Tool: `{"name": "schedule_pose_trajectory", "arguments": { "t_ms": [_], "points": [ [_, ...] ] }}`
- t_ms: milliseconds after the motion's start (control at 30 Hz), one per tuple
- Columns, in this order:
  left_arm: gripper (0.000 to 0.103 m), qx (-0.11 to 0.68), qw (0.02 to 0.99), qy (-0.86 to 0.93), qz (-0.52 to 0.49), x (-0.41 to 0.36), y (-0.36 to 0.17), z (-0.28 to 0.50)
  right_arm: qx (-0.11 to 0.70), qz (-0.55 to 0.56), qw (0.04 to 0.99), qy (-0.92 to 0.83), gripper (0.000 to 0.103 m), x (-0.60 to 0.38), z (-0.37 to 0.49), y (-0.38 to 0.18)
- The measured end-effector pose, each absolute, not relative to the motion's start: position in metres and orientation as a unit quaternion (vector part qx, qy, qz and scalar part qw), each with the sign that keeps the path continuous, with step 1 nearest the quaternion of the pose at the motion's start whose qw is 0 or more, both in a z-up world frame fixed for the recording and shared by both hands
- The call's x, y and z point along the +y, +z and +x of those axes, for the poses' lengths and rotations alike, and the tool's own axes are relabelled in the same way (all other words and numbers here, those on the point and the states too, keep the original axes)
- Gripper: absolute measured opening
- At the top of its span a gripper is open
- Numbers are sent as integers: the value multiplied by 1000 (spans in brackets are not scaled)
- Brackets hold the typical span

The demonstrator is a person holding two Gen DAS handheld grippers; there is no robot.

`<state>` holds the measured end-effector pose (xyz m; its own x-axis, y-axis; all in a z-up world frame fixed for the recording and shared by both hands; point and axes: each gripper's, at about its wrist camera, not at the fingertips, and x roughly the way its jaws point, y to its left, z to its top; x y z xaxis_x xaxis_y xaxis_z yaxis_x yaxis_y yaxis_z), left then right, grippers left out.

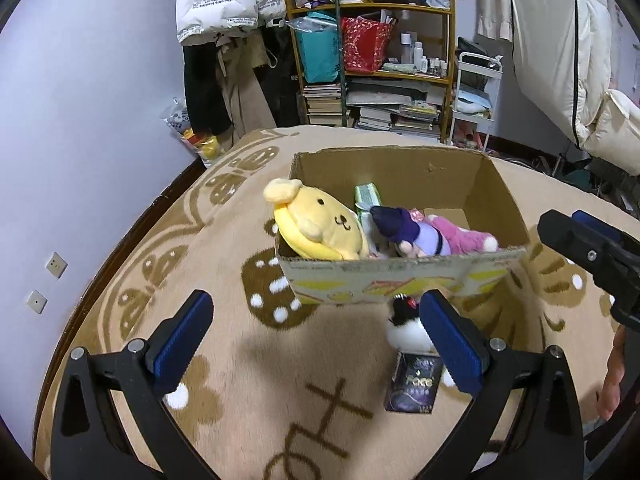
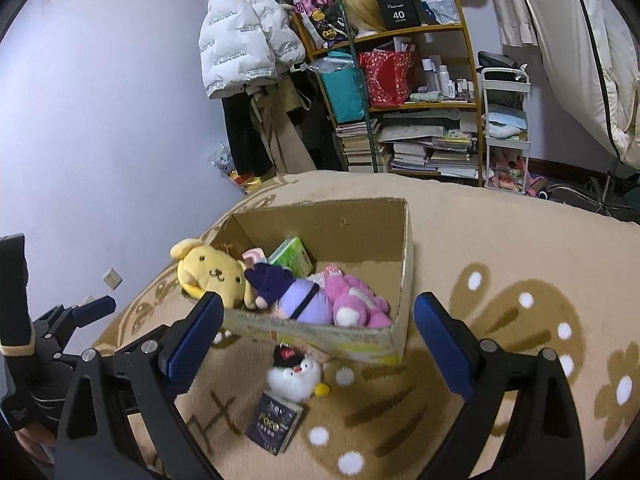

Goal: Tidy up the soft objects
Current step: 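Open both tools to drop the dog plush and tissue pack into the box, then lower the left tool onto the black Face tissue pack while the right tool approaches the penguin plush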

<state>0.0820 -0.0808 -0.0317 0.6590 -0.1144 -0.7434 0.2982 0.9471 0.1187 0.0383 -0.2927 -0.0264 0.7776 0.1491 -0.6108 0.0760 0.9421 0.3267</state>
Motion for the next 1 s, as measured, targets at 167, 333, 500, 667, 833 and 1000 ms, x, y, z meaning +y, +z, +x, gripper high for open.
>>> {"name": "schedule_pose_trajectory", "arguments": {
  "t_ms": [167,333,500,667,833,1000],
  "points": [
    [102,386,908,-110,118,-81,-30,62,340,180,923,19,100,-292,26,-30],
    [102,377,913,-98,120,-84,-32,50,352,185,917,22,100,-289,16,-39],
    [102,390,908,-99,115,-84,-41,49,367,213,905,29,100,-289,10,-51],
    [102,400,904,-97,117,-84,-52,51,375,208,903,25,100,-287,11,-59],
    [102,421,895,-99,111,-85,-67,56,384,210,899,20,100,-290,18,-66],
    [102,451,881,-119,81,-86,-88,62,393,213,894,18,100,-292,27,-74]
  ]
}}
